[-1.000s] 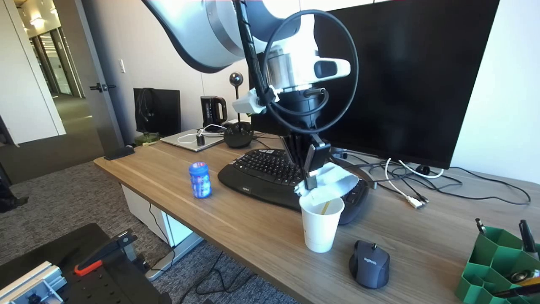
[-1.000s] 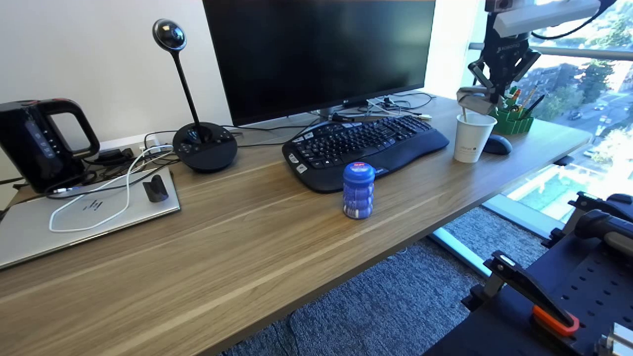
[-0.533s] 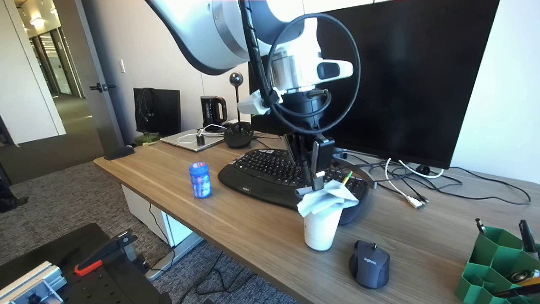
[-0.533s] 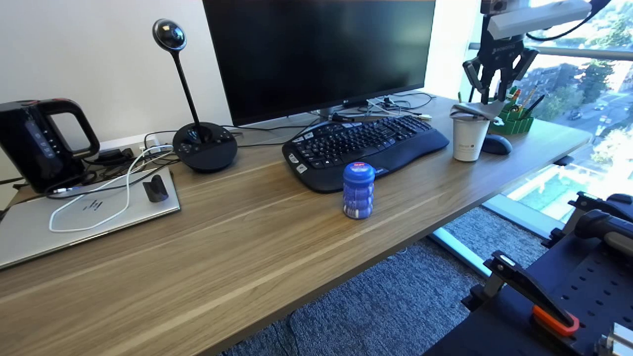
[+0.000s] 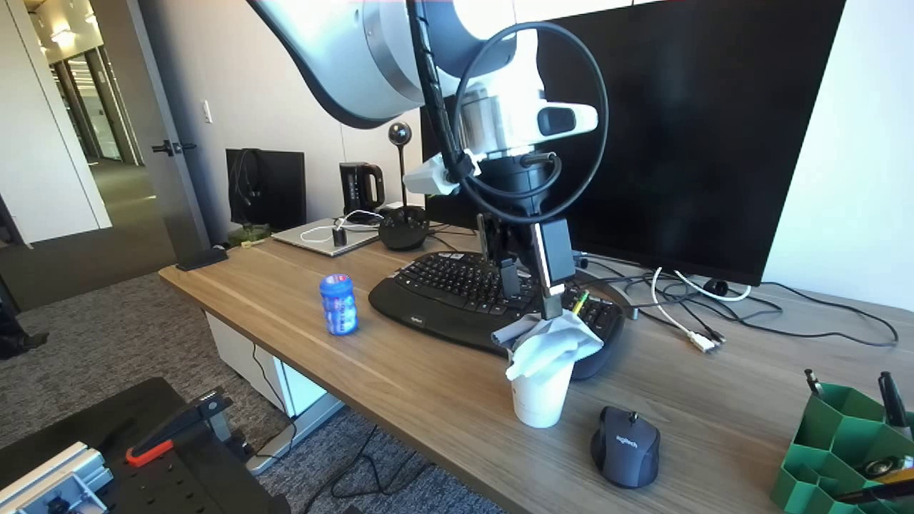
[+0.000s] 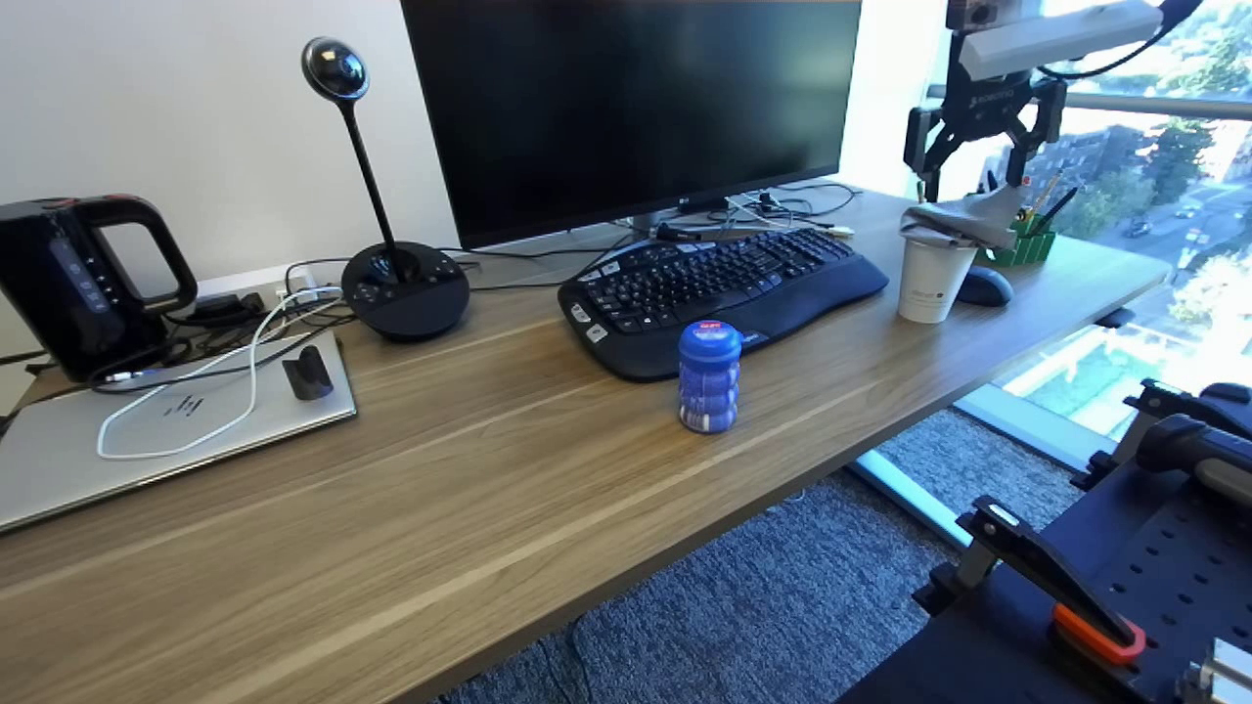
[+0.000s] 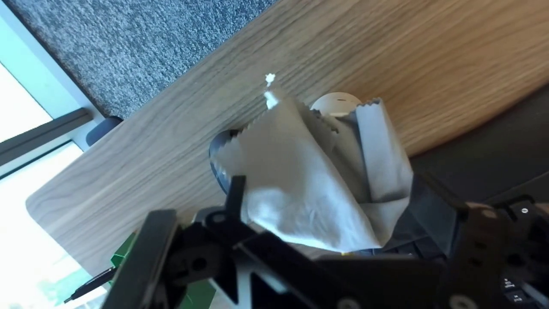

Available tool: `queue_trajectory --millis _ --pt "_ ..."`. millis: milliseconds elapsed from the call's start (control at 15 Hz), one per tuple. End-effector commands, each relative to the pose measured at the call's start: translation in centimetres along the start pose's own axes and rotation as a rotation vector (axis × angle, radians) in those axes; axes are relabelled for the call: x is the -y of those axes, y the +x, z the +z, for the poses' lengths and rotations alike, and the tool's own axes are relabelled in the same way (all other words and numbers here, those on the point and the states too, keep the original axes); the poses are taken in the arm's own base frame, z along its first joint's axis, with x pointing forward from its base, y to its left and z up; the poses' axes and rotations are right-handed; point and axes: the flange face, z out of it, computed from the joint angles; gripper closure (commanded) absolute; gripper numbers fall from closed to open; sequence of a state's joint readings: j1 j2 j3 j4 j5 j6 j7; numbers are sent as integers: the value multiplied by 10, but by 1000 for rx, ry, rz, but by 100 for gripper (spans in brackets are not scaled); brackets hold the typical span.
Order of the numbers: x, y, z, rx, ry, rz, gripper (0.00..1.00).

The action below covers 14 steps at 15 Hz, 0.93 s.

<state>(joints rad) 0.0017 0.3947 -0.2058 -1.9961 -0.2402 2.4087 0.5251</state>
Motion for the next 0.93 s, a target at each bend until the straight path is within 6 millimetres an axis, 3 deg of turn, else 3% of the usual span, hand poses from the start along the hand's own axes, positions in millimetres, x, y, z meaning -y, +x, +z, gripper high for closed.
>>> queue_trajectory --millis 0,400,867 --pt "6 1 -6 10 -10 -8 0" --pt "15 -5 -13 32 55 -71 0" --pt "12 -2 -12 29 81 -57 0"
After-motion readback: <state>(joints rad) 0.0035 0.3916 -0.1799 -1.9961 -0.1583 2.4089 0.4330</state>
